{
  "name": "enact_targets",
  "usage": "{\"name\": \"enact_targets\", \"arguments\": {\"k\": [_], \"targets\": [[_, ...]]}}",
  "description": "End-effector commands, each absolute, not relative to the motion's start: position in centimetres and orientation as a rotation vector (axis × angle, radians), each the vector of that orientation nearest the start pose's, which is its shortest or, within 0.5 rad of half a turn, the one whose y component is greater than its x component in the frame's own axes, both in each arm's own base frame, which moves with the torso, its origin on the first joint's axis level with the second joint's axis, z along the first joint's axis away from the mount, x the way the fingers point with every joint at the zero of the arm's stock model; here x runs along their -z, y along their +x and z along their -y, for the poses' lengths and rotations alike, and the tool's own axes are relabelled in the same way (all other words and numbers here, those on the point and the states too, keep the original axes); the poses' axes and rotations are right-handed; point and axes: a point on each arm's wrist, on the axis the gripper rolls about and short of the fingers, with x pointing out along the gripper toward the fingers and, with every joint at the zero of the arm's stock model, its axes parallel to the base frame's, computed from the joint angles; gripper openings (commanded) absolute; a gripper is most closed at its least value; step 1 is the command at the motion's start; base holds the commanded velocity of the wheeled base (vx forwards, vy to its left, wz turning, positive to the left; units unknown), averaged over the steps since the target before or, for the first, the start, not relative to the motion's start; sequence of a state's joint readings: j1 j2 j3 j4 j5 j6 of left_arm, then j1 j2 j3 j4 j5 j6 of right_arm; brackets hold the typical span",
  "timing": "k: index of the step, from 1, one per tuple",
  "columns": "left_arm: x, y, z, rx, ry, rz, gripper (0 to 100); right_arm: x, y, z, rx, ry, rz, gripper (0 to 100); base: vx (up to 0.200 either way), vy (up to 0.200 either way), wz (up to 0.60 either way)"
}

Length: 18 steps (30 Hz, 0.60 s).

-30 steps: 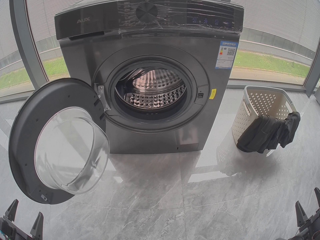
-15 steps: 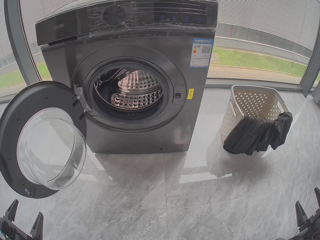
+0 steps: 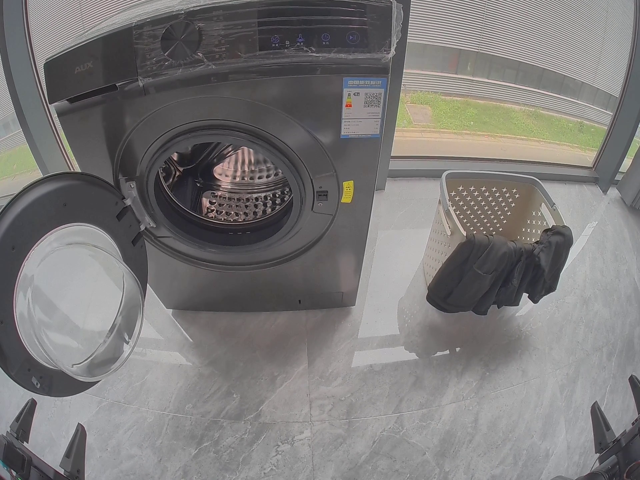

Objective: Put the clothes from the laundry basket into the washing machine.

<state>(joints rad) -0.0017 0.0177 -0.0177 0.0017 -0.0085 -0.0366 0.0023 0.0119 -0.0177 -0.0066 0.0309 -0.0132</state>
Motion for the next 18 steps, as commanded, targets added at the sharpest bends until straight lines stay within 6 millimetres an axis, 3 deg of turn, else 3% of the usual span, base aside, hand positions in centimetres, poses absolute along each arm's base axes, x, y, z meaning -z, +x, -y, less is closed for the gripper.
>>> {"name": "enact_targets", "arguments": {"k": [1, 14, 18], "targets": [[-7.53, -2.28, 0.02, 0.011, -0.037, -0.002, 100, -7.63, -2.26, -0.06, -0.034, -0.014, 0.005, 100, 0.2, 0.0, 0.0], [-7.53, -2.28, 0.02, 0.011, -0.037, -0.002, 100, -7.63, -2.26, -0.06, -0.034, -0.014, 0.005, 100, 0.2, 0.0, 0.0], [-7.53, -2.28, 0.02, 0.011, -0.038, -0.002, 100, -7.63, -2.26, -0.06, -0.034, -0.014, 0.005, 100, 0.0, 0.0, 0.0]]}}
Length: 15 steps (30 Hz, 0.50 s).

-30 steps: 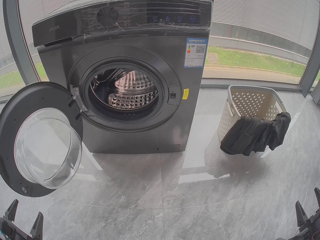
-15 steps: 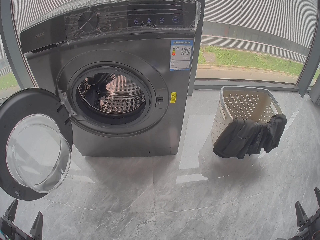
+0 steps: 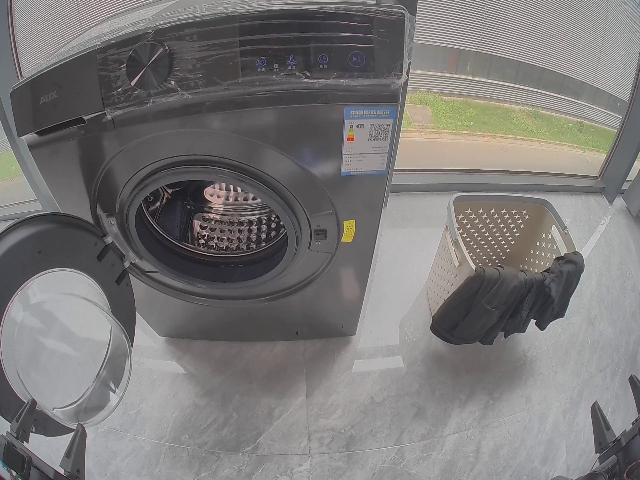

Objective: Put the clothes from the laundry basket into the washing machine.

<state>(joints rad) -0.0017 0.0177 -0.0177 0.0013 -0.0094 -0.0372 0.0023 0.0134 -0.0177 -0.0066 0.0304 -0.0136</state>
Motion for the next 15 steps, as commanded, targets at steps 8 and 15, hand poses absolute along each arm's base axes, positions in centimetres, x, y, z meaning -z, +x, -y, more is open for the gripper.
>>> {"name": "enact_targets", "arguments": {"k": [8, 15], "targets": [[-7.53, -2.28, 0.02, 0.011, -0.035, -0.002, 100, -7.62, -2.26, -0.07, -0.035, -0.014, 0.003, 100, 0.0, -0.05, 0.0], [-7.53, -2.28, 0.02, 0.011, -0.037, -0.002, 100, -7.63, -2.26, -0.06, -0.034, -0.014, 0.005, 100, 0.0, -0.2, 0.0]]}}
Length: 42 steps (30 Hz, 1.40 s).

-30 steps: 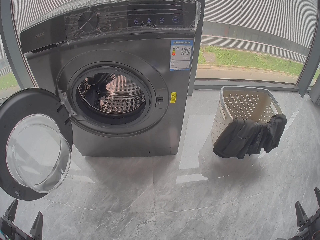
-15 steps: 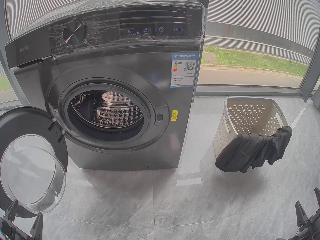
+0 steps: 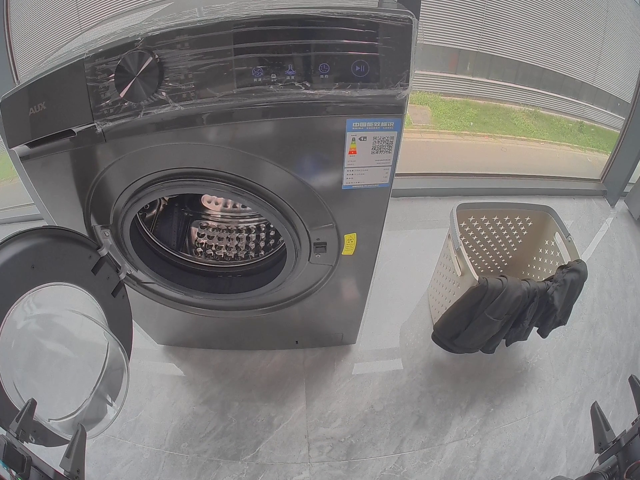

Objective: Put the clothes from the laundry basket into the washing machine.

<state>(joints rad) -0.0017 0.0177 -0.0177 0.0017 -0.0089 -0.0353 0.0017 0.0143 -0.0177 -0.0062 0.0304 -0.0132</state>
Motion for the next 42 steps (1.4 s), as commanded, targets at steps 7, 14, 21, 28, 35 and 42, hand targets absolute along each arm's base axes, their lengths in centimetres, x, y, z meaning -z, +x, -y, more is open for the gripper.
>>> {"name": "enact_targets", "arguments": {"k": [7, 14, 21, 28, 35, 42], "targets": [[-7.53, -2.28, 0.02, 0.011, -0.035, -0.002, 100, -7.62, -2.26, -0.06, -0.034, -0.014, 0.003, 100, 0.0, -0.2, 0.0], [-7.53, -2.28, 0.02, 0.011, -0.035, -0.002, 100, -7.63, -2.26, -0.06, -0.034, -0.014, 0.005, 100, 0.0, -0.2, 0.0], [-7.53, -2.28, 0.02, 0.011, -0.035, -0.002, 100, -7.63, -2.26, -0.06, -0.034, -0.014, 0.005, 100, 0.0, -0.2, 0.0], [-7.53, -2.28, 0.02, 0.011, -0.035, -0.002, 100, -7.62, -2.26, -0.06, -0.034, -0.012, 0.003, 100, 0.0, -0.2, 0.0], [-7.53, -2.28, 0.02, 0.011, -0.035, -0.002, 100, -7.63, -2.26, -0.06, -0.034, -0.012, 0.005, 100, 0.0, -0.2, 0.0], [-7.53, -2.28, 0.02, 0.011, -0.035, -0.002, 100, -7.62, -2.26, -0.06, -0.034, -0.012, 0.003, 100, 0.0, -0.2, 0.0]]}}
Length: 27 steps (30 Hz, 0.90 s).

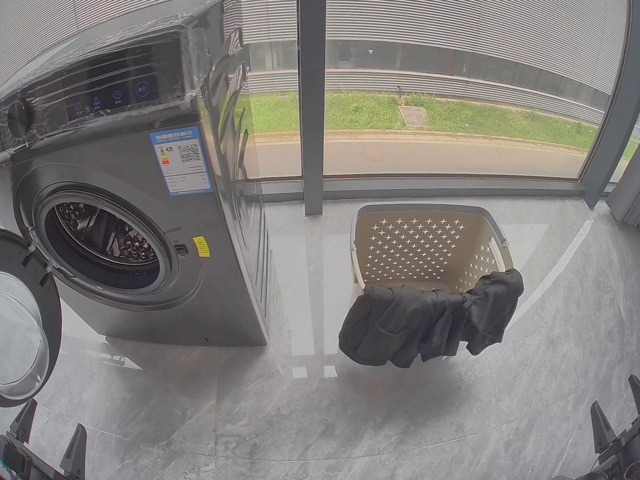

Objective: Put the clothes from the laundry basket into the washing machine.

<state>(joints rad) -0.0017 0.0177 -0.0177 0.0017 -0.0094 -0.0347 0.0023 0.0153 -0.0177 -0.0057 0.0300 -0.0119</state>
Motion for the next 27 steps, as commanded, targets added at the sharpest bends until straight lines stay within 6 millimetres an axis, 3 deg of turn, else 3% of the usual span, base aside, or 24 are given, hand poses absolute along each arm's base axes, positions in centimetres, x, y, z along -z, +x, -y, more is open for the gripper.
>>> {"name": "enact_targets", "arguments": {"k": [1, 11, 24, 27], "targets": [[-7.53, -2.28, 0.02, 0.011, -0.035, -0.002, 100, -7.62, -2.26, -0.06, -0.034, -0.012, 0.003, 100, 0.0, -0.2, 0.0], [-7.53, -2.28, 0.02, 0.011, -0.035, -0.002, 100, -7.63, -2.26, -0.06, -0.034, -0.012, 0.005, 100, 0.0, -0.2, 0.0], [-7.53, -2.28, 0.02, 0.011, -0.032, -0.002, 100, -7.62, -2.26, -0.06, -0.034, -0.012, 0.003, 100, 0.0, 0.0, 0.0], [-7.53, -2.28, 0.02, 0.011, -0.032, -0.002, 100, -7.62, -2.26, -0.06, -0.034, -0.012, 0.003, 100, 0.0, -0.2, 0.0]]}}
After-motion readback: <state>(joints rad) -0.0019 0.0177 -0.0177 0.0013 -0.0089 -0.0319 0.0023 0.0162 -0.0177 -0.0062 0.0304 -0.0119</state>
